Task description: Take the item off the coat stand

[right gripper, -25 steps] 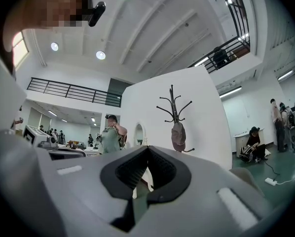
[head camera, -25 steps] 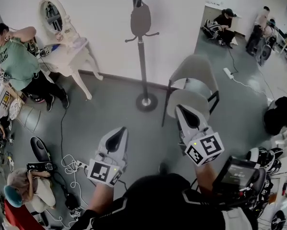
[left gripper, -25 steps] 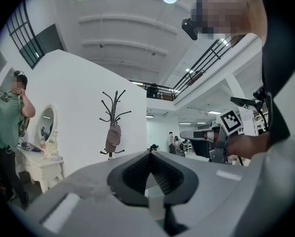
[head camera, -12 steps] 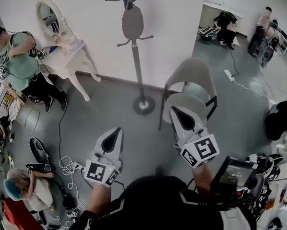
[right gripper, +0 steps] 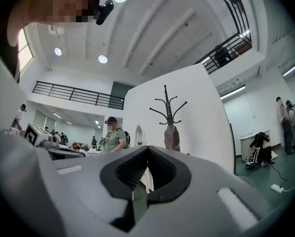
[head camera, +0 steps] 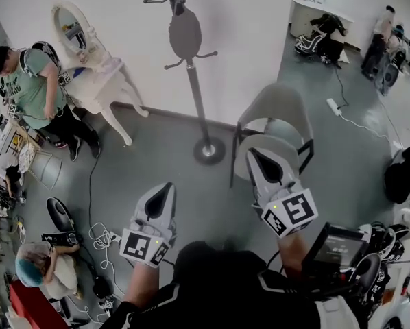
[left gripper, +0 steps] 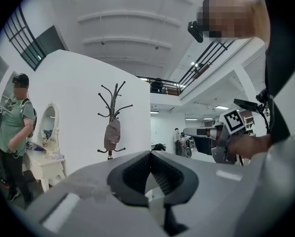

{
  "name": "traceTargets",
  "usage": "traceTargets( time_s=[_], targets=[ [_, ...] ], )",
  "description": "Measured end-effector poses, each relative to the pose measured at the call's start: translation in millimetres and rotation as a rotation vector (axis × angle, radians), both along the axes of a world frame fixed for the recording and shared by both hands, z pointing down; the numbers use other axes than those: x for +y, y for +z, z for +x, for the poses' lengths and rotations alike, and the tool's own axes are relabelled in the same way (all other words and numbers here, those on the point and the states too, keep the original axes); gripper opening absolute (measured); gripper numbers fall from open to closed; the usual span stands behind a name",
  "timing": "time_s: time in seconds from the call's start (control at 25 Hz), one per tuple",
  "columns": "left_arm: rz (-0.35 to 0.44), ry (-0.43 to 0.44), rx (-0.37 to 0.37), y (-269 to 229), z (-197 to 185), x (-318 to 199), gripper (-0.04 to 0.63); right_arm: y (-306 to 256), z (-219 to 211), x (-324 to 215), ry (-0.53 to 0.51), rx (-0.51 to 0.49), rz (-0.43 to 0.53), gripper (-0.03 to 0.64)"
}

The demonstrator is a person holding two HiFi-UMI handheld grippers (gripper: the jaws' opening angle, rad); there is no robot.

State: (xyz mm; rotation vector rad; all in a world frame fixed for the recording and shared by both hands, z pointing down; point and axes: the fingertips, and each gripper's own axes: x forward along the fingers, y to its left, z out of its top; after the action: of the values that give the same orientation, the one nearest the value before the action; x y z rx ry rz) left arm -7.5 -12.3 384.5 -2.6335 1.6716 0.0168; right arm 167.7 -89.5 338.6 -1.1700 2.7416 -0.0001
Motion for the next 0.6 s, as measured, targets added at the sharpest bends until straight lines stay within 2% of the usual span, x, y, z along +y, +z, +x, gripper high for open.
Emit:
traceTargets(
  time_s=[0.28, 0.6],
  targets=[
    [0.0, 0.02, 0.0, 0.4, -3.2, -19.0, -0.009, 5.8, -6.3, -17.1, 0.014, 0.006, -0.007, 0.009],
    [0.001, 0.042, 0.011, -0.2, -32.4, -47.6, -0.009, -1.2, -35.8, -39.9, 0.031, 0.025, 0.002, 0.009]
  ],
)
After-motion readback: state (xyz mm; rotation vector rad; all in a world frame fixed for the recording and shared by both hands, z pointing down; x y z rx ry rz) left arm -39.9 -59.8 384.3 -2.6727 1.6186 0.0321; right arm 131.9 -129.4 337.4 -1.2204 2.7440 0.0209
